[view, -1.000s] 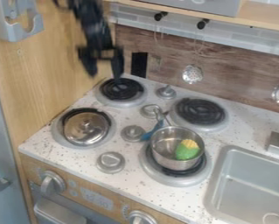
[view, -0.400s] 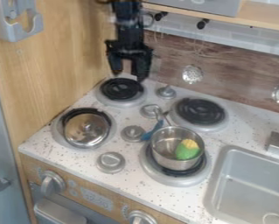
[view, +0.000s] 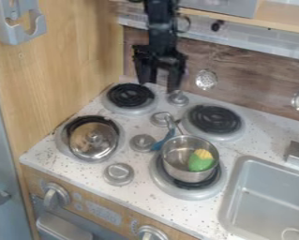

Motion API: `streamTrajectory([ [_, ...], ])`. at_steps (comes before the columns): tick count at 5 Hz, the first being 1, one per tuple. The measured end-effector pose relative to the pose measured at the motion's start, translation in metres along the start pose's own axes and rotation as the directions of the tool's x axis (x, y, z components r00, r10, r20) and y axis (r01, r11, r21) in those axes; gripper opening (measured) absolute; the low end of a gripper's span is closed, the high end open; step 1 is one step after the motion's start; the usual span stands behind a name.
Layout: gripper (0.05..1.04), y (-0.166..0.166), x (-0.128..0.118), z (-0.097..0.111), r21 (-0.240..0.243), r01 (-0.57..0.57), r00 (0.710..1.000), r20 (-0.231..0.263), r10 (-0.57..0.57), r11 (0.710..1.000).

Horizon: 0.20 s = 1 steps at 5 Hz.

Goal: Moved the silver lid from the upper right burner to the lower left burner

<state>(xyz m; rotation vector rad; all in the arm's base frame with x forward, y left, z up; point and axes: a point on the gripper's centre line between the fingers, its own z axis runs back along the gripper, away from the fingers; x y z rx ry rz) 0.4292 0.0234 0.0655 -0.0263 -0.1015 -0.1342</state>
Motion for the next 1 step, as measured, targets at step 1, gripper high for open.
streamTrajectory([
  [1,0.999,0.0026,-0.004,-0.0049,0.022,-0.015,1.0,-0.012,0.015,1.0],
])
